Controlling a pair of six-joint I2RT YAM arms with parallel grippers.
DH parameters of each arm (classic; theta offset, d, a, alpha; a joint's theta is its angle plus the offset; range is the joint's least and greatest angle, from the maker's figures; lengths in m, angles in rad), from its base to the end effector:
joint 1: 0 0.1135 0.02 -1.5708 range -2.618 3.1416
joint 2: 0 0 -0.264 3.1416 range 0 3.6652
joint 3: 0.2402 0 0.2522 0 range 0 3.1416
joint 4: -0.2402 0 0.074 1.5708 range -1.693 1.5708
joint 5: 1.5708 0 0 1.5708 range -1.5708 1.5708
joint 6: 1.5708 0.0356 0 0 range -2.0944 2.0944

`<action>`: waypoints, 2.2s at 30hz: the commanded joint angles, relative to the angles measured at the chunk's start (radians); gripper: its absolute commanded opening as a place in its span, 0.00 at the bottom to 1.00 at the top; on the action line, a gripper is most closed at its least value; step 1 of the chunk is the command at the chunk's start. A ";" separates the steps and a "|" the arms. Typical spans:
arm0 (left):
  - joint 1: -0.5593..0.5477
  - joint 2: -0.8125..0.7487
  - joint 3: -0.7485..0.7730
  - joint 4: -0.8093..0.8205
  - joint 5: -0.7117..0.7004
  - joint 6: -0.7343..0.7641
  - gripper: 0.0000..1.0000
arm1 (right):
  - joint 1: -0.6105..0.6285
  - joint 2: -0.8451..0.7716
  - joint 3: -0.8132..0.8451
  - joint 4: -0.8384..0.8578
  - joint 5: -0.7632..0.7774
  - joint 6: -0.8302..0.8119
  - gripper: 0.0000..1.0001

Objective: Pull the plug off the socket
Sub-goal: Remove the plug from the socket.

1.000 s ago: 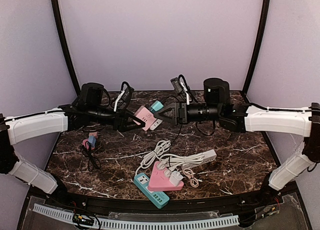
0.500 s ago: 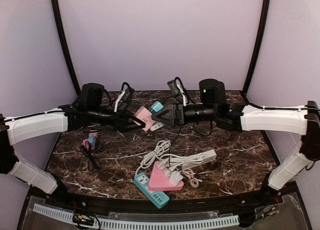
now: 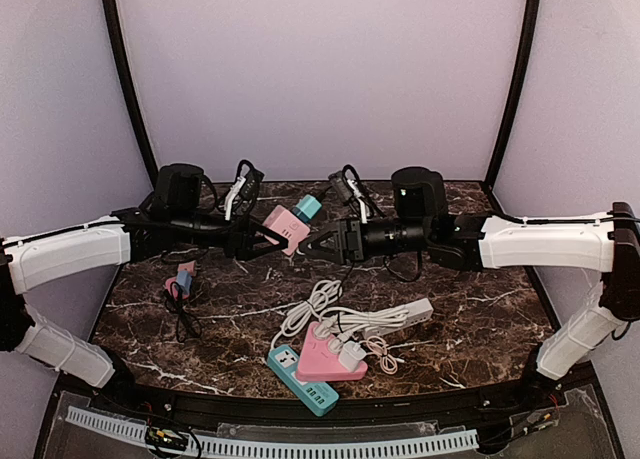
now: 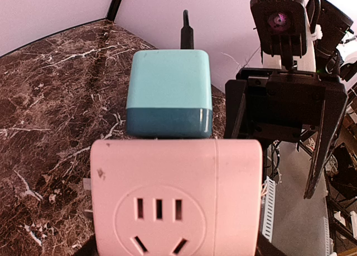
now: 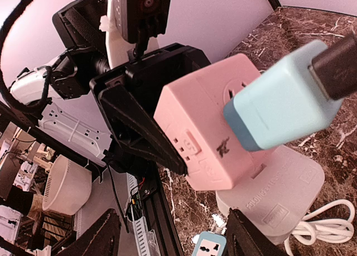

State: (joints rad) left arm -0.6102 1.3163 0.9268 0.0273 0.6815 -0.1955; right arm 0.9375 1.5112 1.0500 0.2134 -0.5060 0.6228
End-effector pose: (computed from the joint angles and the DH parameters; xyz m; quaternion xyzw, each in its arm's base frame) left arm 0.2314 -0.1891 0.2955 0.3455 0.7199 -0.4629 0.3848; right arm 0.1946 0.2942 0.2960 -0.2716 0.7304 0.5587 0.2838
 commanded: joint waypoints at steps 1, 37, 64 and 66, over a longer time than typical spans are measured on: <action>0.009 -0.055 0.000 0.061 0.006 0.004 0.01 | 0.026 0.026 -0.024 -0.028 0.041 0.002 0.64; 0.012 -0.018 0.007 0.074 0.101 -0.026 0.01 | -0.001 0.012 0.103 -0.235 0.050 -0.236 0.76; 0.012 -0.029 0.010 0.063 0.089 -0.019 0.01 | 0.226 0.036 0.102 -0.242 0.731 -0.478 0.74; 0.012 -0.029 0.011 0.059 0.090 -0.017 0.01 | 0.245 0.063 0.120 -0.243 0.776 -0.517 0.70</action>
State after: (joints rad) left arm -0.6022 1.3117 0.9268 0.0357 0.7509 -0.2211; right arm 1.1473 1.5242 1.1217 -0.0326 0.1238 0.2173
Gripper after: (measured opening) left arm 0.589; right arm 0.727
